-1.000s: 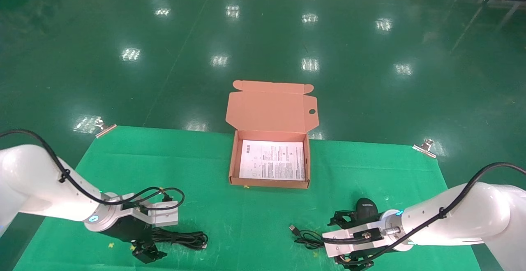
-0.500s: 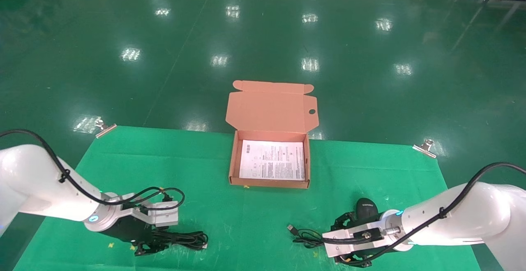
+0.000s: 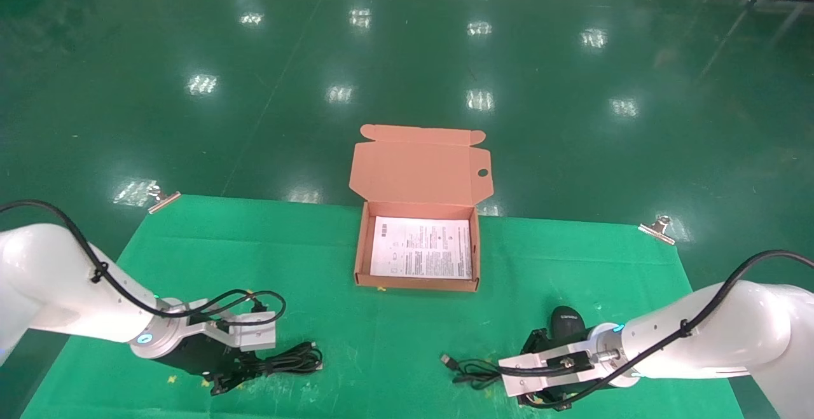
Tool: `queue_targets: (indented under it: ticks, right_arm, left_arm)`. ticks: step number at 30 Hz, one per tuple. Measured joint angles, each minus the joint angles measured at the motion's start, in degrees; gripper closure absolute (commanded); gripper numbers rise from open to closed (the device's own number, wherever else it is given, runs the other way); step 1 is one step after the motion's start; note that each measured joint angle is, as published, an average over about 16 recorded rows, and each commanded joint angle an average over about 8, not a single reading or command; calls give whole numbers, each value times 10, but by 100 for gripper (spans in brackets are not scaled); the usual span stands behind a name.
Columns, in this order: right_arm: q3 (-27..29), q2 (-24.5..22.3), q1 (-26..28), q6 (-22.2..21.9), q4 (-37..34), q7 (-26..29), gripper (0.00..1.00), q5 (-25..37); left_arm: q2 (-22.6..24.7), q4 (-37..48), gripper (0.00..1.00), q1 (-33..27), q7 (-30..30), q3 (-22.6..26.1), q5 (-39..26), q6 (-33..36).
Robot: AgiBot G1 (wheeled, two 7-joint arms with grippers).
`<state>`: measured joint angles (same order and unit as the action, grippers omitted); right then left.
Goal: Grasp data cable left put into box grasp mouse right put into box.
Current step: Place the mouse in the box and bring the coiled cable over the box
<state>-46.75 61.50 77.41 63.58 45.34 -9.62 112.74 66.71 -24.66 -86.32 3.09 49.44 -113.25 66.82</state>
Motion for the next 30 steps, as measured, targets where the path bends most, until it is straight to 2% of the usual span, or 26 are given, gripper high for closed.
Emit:
queue_targets:
  ticks: [7,16,23,30]
  right_arm:
    - [32,-39,34,15,8,22,100,-35]
    - [91,-79,110,9,17,45,100,-91]
    - [120,-54,166,-17,8,35,100,-123]
    - [134,-2,212,-43,-22,12,100,-142]
  left_arm:
    - [-27,-57,100,-12,3,0,-7,11]
    - [-90,-214,100,-35,50,-8,-34,11]
    - [-117,-318,100,-53,115,-19,-73,-15]
    - [-108,-358,100,-73,154,-27,-107,-50]
